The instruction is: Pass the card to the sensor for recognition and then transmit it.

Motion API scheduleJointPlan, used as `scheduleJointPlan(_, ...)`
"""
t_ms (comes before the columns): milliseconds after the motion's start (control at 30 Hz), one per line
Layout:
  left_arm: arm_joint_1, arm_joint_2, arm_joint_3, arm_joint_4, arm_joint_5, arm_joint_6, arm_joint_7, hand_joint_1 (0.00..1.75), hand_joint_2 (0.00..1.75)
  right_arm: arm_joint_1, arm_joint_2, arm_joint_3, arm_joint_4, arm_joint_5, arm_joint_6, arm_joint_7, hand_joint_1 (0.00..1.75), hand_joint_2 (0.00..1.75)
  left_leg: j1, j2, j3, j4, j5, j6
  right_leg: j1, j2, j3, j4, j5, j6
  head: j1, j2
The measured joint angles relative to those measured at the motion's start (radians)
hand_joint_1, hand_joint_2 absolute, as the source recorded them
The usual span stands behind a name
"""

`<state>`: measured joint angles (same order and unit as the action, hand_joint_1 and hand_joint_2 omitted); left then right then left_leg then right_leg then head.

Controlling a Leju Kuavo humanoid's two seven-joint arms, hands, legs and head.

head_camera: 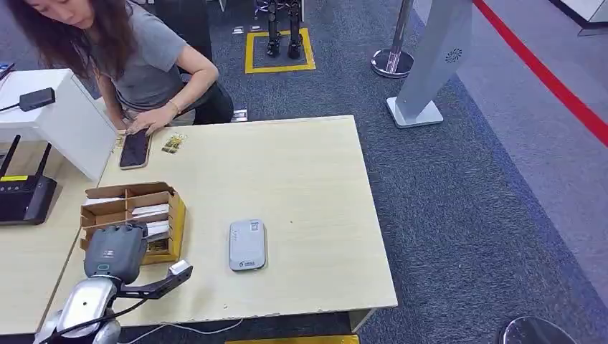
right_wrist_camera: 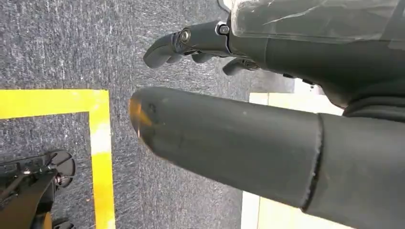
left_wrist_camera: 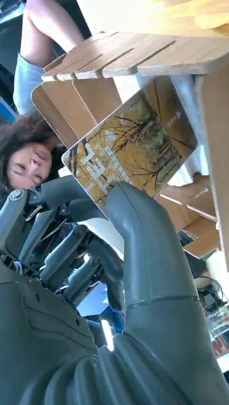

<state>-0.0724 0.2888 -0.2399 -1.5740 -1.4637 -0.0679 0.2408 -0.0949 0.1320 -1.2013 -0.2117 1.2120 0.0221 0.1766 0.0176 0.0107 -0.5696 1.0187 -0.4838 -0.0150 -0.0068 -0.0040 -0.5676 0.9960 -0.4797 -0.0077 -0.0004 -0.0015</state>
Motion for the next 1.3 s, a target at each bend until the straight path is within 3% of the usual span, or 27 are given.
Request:
scheduleJointPlan(233, -0.027, -0.003, -0.002, 0.0, 0.04, -0.006, -0.039, 1.75, 1.75, 0.0, 0.0, 0.0, 0.0, 0.001, 0.0, -0.004, 0.0, 0.0, 0.0, 0.0, 0.0, 0.0, 0.0, 0.0, 0.0, 0.0, 0.0, 0.0, 0.0, 0.0, 0.0, 0.0)
scheduleJointPlan(433, -0.125, 0.014, -0.036, -0.01, 0.127, -0.035, -0.085, 1.75, 1.75, -0.001, 0.0, -0.001, 0.0, -0.005, 0.003, -0.014, 0.0, 0.0, 0.0, -0.001, 0.0, 0.0, 0.001, 0.0, 0.0, -0.001, 0.0, 0.0, 0.001, 0.0, 0.0, 0.0)
scheduleJointPlan(767, -0.448, 0.094, -0.111, -0.144, 0.267, -0.168, -0.117, 1.75, 1.75, -0.002, 0.0, -0.016, 0.0, -0.022, 0.007, -0.037, 0.0, 0.0, 0.0, -0.001, 0.0, 0.001, 0.002, 0.001, 0.0, -0.001, 0.0, 0.001, 0.002, 0.0, 0.0, 0.0)
scheduleJointPlan(933, -0.632, 0.095, -0.139, -0.166, 0.307, -0.263, -0.069, 1.75, 1.75, -0.005, 0.0, -0.018, 0.0, -0.012, 0.018, -0.046, 0.0, 0.0, 0.0, -0.001, -0.001, 0.001, 0.002, 0.001, 0.0, -0.001, 0.0, 0.001, 0.002, 0.0, 0.0, 0.0)
scheduleJointPlan(1000, -0.695, 0.094, -0.151, -0.138, 0.301, -0.289, -0.044, 1.75, 1.75, -0.005, 0.0, -0.017, 0.0, 0.004, 0.026, -0.052, 0.0, 0.0, 0.0, -0.001, -0.001, 0.001, 0.002, 0.001, 0.0, -0.001, -0.001, 0.001, 0.002, 0.0, 0.0, 0.0)
scheduleJointPlan(1100, -0.778, 0.085, -0.16, -0.012, 0.252, -0.272, -0.018, 1.75, 1.75, -0.009, 0.0, -0.007, 0.001, 0.026, 0.034, -0.054, 0.0, 0.0, 0.0, -0.001, 0.0, 0.001, 0.002, 0.001, 0.0, -0.001, -0.001, 0.001, 0.002, -0.001, 0.001, 0.0)
scheduleJointPlan(1300, -0.859, 0.069, -0.162, 0.327, 0.072, -0.129, 0.002, 1.75, 1.75, -0.023, 0.0, 0.035, 0.002, 0.086, 0.038, -0.031, 0.0, 0.0, 0.0, 0.002, 0.001, 0.001, 0.003, -0.001, 0.0, 0.002, -0.001, 0.002, 0.003, -0.003, 0.0, 0.0)
